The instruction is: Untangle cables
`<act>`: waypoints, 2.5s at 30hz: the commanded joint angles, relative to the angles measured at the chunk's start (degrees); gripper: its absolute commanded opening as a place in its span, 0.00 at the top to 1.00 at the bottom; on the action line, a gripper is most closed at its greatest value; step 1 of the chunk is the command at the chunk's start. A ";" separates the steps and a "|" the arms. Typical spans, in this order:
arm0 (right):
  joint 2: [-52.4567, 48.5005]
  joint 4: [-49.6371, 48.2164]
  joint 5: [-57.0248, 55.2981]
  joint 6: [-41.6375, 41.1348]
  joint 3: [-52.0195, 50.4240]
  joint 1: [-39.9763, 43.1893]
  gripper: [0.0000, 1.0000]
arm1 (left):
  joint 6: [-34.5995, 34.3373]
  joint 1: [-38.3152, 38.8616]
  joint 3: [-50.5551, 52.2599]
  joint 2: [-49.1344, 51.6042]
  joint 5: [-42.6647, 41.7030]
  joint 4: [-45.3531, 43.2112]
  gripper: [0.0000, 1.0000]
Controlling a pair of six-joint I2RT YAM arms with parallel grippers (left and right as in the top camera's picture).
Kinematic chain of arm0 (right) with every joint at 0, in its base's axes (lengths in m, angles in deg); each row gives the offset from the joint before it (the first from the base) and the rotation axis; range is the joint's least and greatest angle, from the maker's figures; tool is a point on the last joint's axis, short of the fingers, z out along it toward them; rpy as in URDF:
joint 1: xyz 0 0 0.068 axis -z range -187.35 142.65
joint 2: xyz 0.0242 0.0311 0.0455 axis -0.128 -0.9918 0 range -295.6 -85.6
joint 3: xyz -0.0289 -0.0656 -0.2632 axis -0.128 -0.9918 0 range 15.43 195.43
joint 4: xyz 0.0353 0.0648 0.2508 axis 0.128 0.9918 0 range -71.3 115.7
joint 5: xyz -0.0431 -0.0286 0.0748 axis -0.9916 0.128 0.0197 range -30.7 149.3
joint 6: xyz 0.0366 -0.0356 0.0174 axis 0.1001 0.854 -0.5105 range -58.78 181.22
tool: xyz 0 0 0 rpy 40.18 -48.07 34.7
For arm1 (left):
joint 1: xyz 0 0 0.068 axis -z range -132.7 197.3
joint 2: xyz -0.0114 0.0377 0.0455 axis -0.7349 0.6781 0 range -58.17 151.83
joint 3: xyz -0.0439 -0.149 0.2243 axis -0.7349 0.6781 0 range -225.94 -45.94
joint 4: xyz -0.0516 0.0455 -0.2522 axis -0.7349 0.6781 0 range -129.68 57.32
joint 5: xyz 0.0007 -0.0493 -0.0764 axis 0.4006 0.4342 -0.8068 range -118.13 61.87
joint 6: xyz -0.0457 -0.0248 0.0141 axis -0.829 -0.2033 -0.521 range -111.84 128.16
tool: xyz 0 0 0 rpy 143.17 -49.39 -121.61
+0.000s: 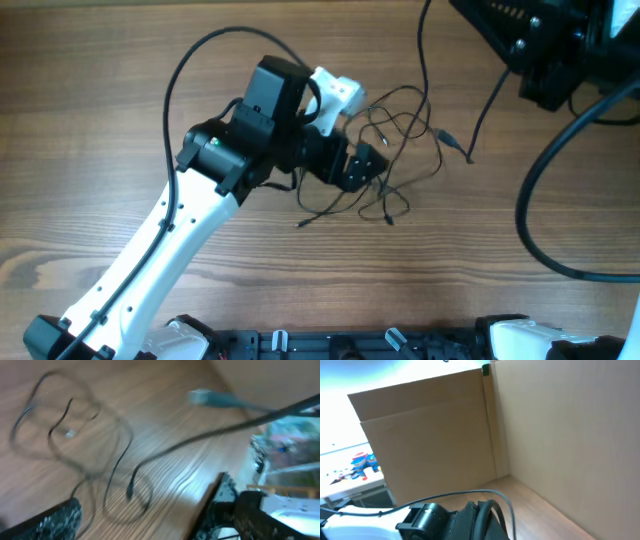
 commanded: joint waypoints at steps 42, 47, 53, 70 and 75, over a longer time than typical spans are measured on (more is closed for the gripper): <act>-20.33 8.63 -59.36 1.66 0.70 41.59 0.96 | 0.28 0.28 -0.66 23.71 23.89 20.74 0.00; -29.62 10.82 -48.09 -5.53 0.70 57.44 0.96 | 0.28 0.28 -0.66 23.71 22.43 20.72 0.00; -39.08 23.26 -51.06 -10.97 0.70 58.73 0.73 | 0.26 0.44 -0.66 23.71 19.82 20.74 0.00; -40.61 49.99 -39.04 7.89 0.70 32.41 0.00 | -1.22 -0.09 -8.70 20.81 6.36 13.11 0.08; -40.63 52.43 -46.29 22.77 0.68 11.80 0.00 | -2.84 -0.28 -22.99 12.13 6.38 23.82 0.08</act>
